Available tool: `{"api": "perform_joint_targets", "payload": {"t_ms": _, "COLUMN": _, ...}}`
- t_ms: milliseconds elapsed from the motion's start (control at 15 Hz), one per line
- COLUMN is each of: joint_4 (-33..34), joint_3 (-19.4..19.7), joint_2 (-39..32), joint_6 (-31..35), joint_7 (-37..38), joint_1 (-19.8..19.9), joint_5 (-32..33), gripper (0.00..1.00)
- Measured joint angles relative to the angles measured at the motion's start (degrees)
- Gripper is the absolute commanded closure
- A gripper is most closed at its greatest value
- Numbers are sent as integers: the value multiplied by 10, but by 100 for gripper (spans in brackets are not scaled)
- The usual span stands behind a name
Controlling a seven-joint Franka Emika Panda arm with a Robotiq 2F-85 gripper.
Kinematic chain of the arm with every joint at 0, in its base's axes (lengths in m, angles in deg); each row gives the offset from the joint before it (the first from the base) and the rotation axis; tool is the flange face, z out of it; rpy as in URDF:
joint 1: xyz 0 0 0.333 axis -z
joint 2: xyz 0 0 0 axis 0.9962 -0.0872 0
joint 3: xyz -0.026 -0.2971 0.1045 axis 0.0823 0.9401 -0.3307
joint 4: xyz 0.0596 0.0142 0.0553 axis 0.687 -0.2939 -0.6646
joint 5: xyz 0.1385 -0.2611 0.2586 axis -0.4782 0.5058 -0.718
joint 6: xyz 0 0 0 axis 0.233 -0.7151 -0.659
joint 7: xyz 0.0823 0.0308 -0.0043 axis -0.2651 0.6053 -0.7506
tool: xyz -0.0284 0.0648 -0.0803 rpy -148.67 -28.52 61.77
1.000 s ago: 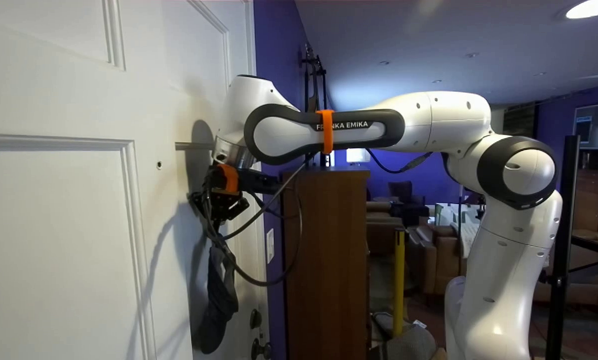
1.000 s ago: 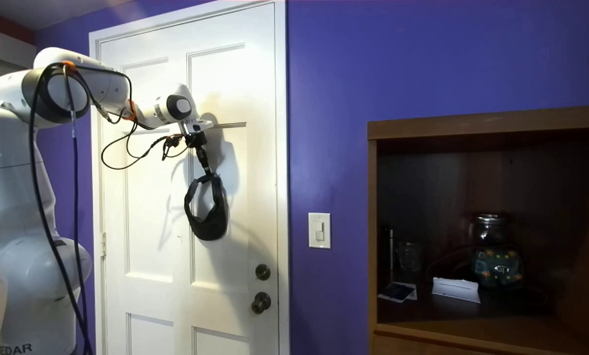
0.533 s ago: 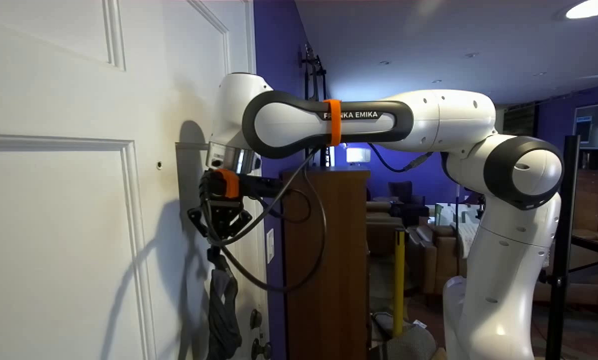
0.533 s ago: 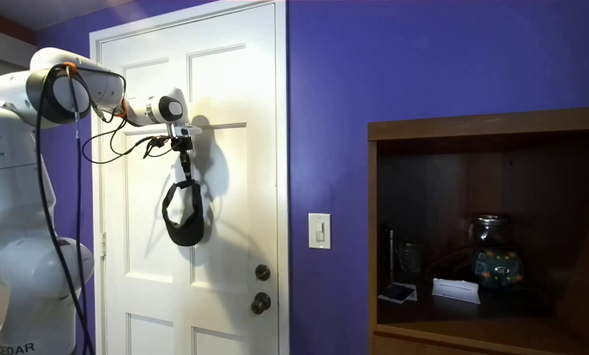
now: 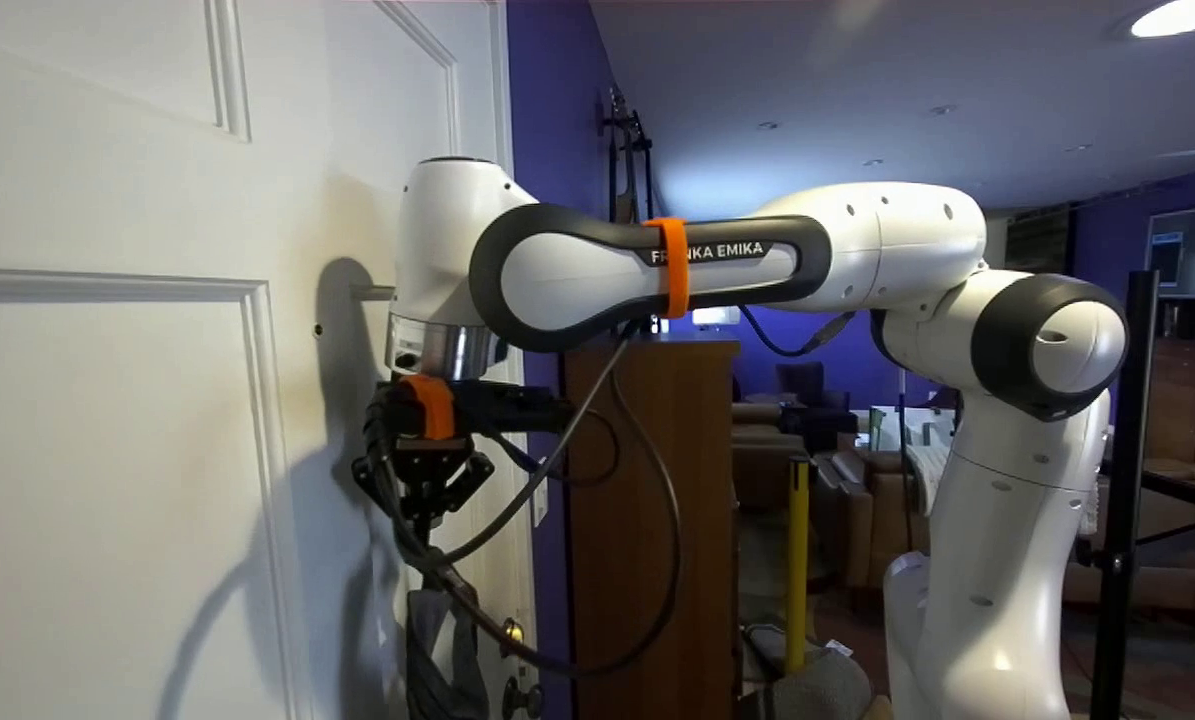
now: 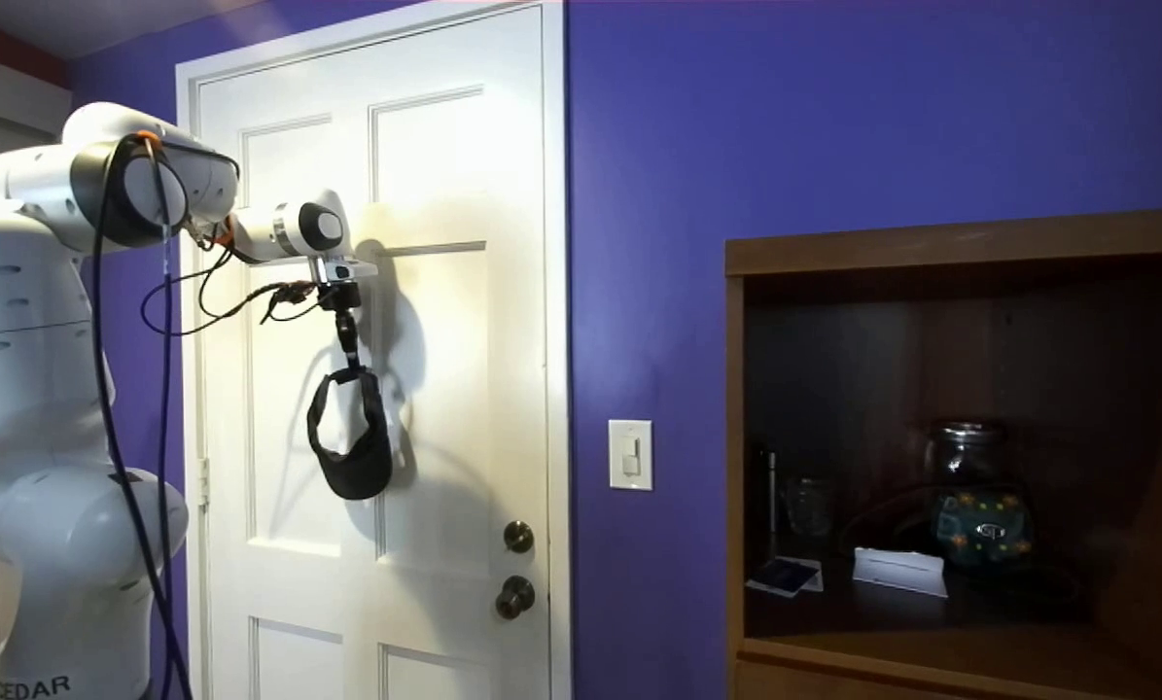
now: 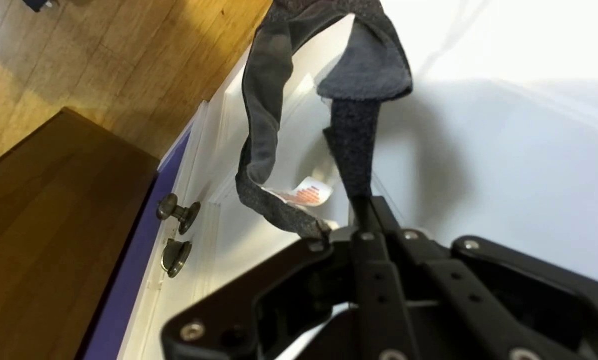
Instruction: Remove the half sports cap from the top of the cabinet and hang it on the door hanging nail
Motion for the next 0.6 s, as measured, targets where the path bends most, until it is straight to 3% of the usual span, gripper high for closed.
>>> {"api": "perform_joint_targets", "payload": {"t_ms": 600, "joint_4": -42, "joint_3": -24, "joint_2": -18, "joint_6": 76, "joint_7": 43, "joint_1": -26, "joint_5": 49, "gripper": 100}}
